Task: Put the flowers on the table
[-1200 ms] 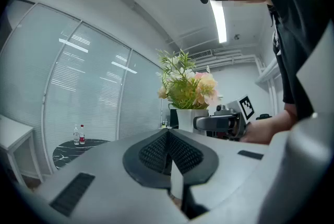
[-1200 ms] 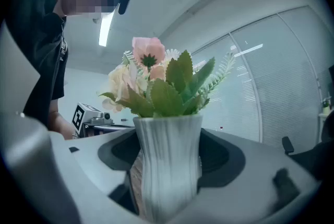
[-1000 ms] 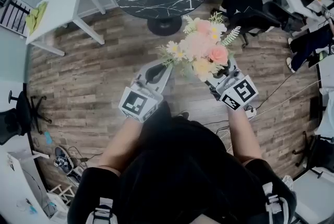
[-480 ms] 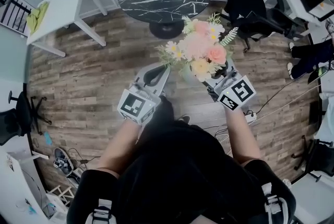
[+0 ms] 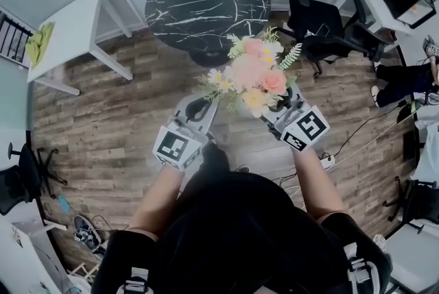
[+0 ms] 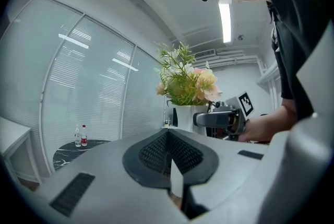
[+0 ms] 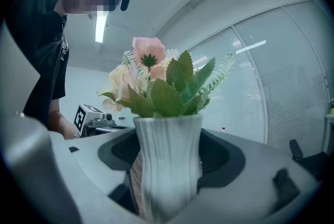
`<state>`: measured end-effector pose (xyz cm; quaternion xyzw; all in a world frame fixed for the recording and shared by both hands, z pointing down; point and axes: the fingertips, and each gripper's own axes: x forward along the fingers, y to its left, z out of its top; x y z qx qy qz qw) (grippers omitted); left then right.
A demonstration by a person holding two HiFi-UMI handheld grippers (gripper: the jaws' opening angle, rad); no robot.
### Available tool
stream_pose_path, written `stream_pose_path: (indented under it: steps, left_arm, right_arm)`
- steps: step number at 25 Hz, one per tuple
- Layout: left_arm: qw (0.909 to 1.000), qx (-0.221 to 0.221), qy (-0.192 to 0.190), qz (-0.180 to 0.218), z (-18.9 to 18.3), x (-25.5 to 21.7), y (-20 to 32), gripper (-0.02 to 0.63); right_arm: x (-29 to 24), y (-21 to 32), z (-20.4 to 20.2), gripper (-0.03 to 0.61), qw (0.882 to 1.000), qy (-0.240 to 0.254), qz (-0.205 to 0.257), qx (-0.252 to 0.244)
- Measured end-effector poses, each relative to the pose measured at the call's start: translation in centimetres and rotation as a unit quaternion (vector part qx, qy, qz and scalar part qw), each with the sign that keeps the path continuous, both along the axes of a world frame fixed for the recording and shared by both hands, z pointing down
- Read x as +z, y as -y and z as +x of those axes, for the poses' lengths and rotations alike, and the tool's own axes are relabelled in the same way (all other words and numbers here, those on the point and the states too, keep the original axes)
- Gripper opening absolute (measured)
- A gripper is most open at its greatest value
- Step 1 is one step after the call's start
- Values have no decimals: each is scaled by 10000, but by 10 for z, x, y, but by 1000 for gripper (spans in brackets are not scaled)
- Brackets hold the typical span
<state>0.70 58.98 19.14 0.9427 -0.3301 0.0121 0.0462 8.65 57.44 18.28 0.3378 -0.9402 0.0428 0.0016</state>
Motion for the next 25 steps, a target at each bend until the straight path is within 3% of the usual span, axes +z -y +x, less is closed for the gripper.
stream_pose_path:
  steps: [25]
  left_arm:
    - [9995,246,-174,101,-78,-1,145,12]
  right_arm:
    - [10,140,-69,347,9989,-50,-127,450]
